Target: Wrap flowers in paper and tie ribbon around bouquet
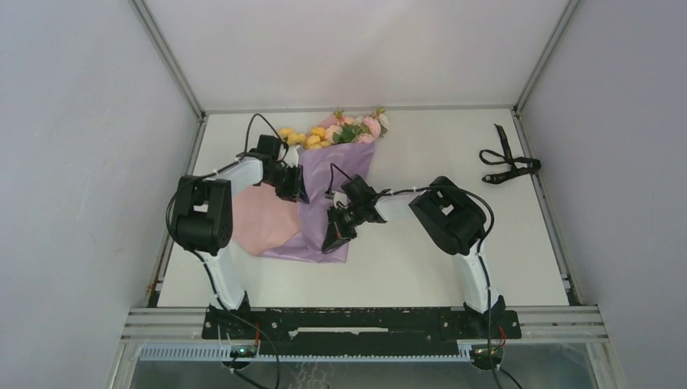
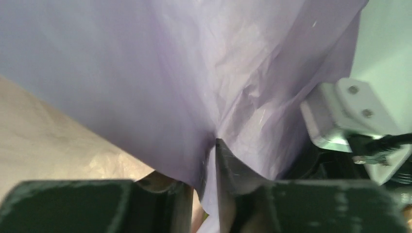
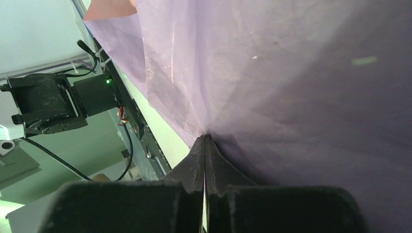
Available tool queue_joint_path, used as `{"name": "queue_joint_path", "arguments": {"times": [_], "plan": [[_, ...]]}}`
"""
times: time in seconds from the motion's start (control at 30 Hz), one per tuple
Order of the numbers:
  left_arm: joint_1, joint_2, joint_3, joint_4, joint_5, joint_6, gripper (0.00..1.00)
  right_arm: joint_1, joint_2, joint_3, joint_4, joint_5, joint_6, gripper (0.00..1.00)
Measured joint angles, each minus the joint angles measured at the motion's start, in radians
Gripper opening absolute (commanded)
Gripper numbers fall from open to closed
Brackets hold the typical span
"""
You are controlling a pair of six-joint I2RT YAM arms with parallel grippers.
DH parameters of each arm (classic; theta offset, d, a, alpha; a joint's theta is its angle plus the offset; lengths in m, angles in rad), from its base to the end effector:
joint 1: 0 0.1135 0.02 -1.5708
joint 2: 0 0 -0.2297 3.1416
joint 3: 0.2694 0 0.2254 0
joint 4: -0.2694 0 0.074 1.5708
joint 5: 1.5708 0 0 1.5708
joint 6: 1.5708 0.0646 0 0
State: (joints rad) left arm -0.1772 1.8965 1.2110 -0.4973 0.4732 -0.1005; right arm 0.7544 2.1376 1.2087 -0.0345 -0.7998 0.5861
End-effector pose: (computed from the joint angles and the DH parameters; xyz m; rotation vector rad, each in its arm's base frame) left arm 0.3388 -0.0906 0.1183 0.2343 2.7278 -0.7274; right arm 0.2520 0.3004 0.0714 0.5910 -2.6953 -1.4386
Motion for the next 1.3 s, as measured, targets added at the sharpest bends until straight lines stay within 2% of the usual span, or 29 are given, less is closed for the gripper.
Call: {"name": "queue_joint_path", "arguments": {"times": [0.1,0.17,0.23,0.27,0.4,0.53,0.63,0.77,0.87,1.07,1.17,1.27,1.3], "plan": [[0.017,-0.003,0.052,-0.046,0.001,0.028,0.65,-0.008,0.000,0.004,-0.018,0.004,0.012,0.00],[0.045,-0.026,0.063,-0.070,0.001,0.050,0.79,-0.010,0.000,0.005,-0.023,0.006,0.025,0.00],[0.106,-0.080,0.061,-0.121,-0.004,0.065,0.87,-0.010,-0.001,0.005,-0.029,0.012,0.031,0.00],[0.133,-0.117,0.060,-0.145,-0.015,0.070,0.90,-0.010,-0.002,0.006,-0.031,0.015,0.032,0.00],[0.390,-0.210,0.058,-0.182,-0.083,0.072,0.99,-0.007,-0.004,0.006,-0.035,0.023,0.032,0.00],[0.657,-0.193,0.047,-0.202,-0.172,0.048,1.00,-0.006,-0.004,0.006,-0.035,0.022,0.028,0.00],[0.705,-0.118,0.032,-0.227,-0.203,0.039,1.00,-0.006,-0.004,0.006,-0.032,0.019,0.022,0.00],[0.643,-0.015,0.054,-0.283,-0.169,0.029,1.00,-0.007,-0.004,0.006,-0.030,0.018,0.018,0.00],[0.574,0.018,0.082,-0.317,-0.089,0.028,0.93,-0.006,-0.004,0.006,-0.030,0.018,0.017,0.00],[0.477,0.065,0.082,-0.348,0.146,0.023,0.61,-0.005,-0.009,0.006,-0.034,0.028,0.016,0.00],[0.465,0.057,0.056,-0.352,0.214,0.029,0.40,-0.005,-0.011,0.006,-0.036,0.035,0.016,0.00],[0.457,0.003,0.031,-0.352,0.239,0.050,0.05,-0.005,-0.011,0.006,-0.037,0.036,0.016,0.00],[0.451,-0.027,0.027,-0.354,0.240,0.062,0.00,-0.005,-0.011,0.006,-0.037,0.036,0.016,0.00]]}}
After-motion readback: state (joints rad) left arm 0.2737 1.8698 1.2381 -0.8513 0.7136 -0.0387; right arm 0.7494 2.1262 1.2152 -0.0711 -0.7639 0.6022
